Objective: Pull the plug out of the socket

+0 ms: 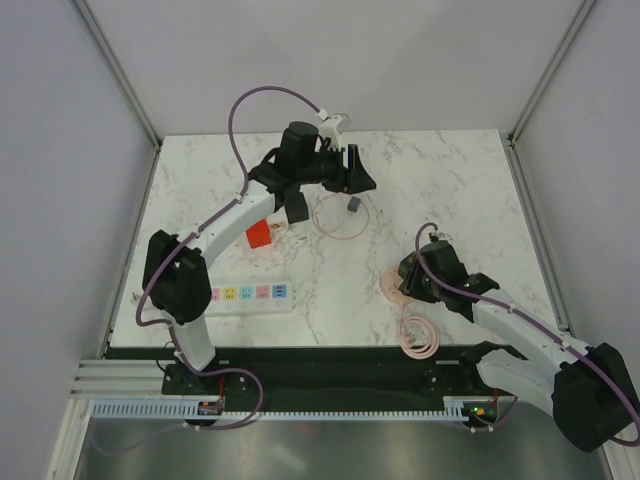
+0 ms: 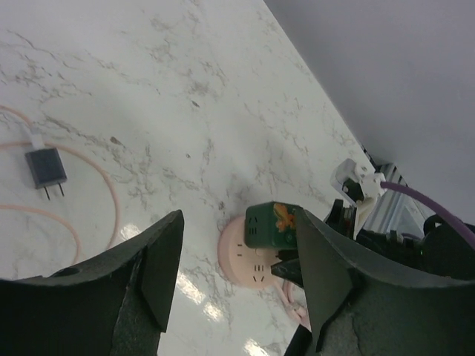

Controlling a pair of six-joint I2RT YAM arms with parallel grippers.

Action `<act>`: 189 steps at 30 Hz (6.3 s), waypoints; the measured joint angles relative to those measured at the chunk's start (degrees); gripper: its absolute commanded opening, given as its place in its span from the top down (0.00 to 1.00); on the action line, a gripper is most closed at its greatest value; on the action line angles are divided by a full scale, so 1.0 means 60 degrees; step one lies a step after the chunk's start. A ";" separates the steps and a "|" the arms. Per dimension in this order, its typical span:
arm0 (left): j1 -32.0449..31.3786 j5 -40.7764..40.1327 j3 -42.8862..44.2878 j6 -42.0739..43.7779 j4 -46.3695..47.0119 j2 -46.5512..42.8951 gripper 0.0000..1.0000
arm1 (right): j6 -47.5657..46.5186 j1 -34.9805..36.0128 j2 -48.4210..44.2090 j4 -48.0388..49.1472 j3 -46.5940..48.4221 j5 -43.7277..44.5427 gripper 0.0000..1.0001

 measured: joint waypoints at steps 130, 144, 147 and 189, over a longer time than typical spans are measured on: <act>-0.2605 0.0251 -0.4076 -0.4801 0.5005 0.2714 0.98 | -0.3927 -0.1767 0.2871 -0.0852 0.2973 -0.1147 0.30; -0.2579 0.0204 -0.3891 -0.5147 0.4583 0.2769 0.98 | -0.3960 -0.1745 0.2710 -0.0605 0.2769 -0.1104 0.78; -0.2583 0.0098 -0.3799 -0.5264 0.4328 0.2769 0.98 | -0.3945 -0.1749 0.2656 -0.0568 0.2736 -0.1115 0.90; -0.2550 -0.0266 -0.2838 -0.5304 0.2754 0.2892 0.98 | -0.3395 -0.1803 0.2404 -0.1009 0.2743 -0.1064 1.00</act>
